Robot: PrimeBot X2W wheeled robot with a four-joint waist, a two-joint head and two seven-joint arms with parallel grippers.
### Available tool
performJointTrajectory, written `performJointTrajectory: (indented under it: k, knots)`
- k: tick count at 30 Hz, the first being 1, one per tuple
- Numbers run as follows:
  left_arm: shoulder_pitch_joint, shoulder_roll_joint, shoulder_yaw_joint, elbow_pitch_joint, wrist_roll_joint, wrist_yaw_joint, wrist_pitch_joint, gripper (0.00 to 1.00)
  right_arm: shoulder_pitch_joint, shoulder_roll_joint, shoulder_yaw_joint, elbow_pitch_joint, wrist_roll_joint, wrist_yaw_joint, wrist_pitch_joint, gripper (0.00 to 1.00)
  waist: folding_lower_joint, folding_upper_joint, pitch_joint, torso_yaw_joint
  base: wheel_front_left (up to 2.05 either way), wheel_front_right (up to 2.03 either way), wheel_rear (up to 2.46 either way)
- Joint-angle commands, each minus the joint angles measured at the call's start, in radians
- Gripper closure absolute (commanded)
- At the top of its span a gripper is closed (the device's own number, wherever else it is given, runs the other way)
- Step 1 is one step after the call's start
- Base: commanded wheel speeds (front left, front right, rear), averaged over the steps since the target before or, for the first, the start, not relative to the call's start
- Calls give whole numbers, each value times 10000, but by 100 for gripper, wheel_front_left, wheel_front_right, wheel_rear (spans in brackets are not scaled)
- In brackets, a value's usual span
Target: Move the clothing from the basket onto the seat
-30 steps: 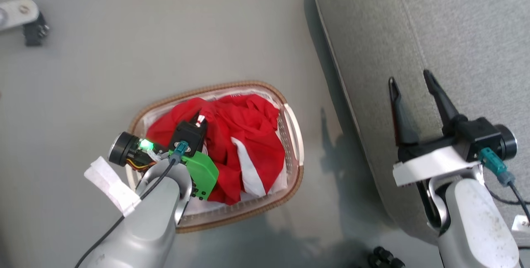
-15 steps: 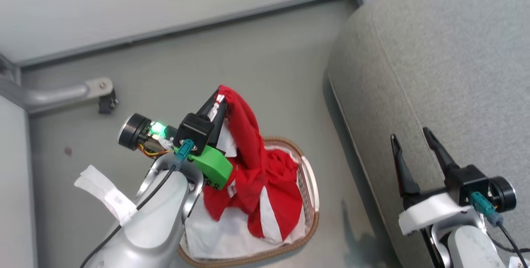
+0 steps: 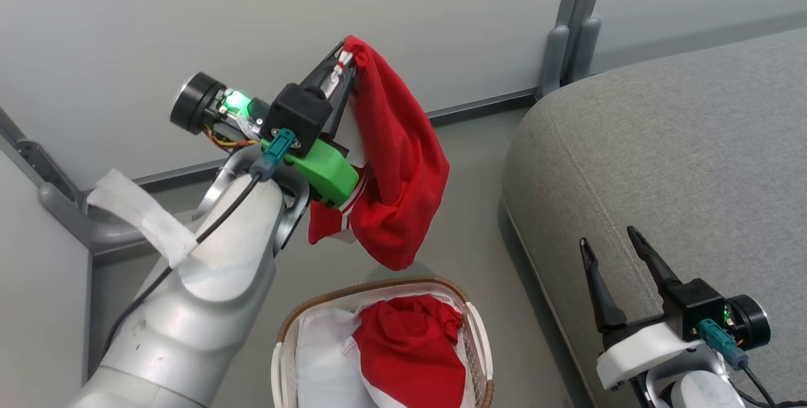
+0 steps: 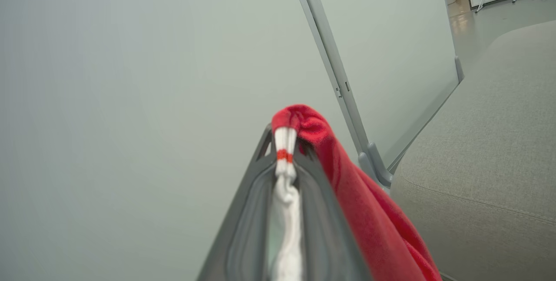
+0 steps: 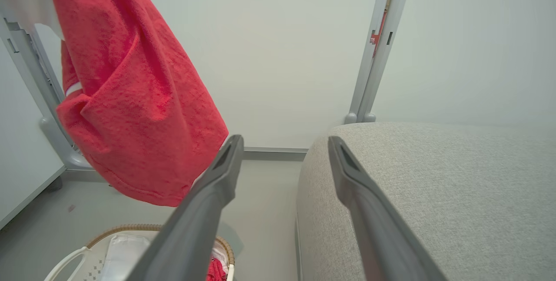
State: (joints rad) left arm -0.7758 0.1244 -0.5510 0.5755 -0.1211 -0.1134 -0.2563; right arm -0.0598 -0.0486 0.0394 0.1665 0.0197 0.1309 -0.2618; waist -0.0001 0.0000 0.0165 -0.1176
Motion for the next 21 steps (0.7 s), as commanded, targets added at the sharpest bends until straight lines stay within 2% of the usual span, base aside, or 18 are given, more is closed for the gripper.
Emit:
performJointTrajectory:
  k: [1, 7, 14, 21]
  knots:
    - [-369, -17, -88, 110, -27, -44, 64, 100, -23, -33, 121, -36, 70, -3, -49, 0, 1, 0, -171, -135, 0, 0, 0]
    - [-1364, -116, -491, 577, -250, -139, 367, 100, -462, -31, 945, -134, 380, -3, -48, 0, 1, 0, -185, -158, 0, 0, 0]
    - [-2054, -398, -1122, 833, -629, -165, 706, 100, -1449, -33, 2080, -173, 917, -3, -48, 0, 1, 0, -233, 137, 0, 0, 0]
    - [-2436, -648, -1900, 814, -1139, -161, 1034, 100, -2682, -35, 2558, 697, 1050, -3, -37, 0, 1, 0, -290, 650, 0, 0, 0]
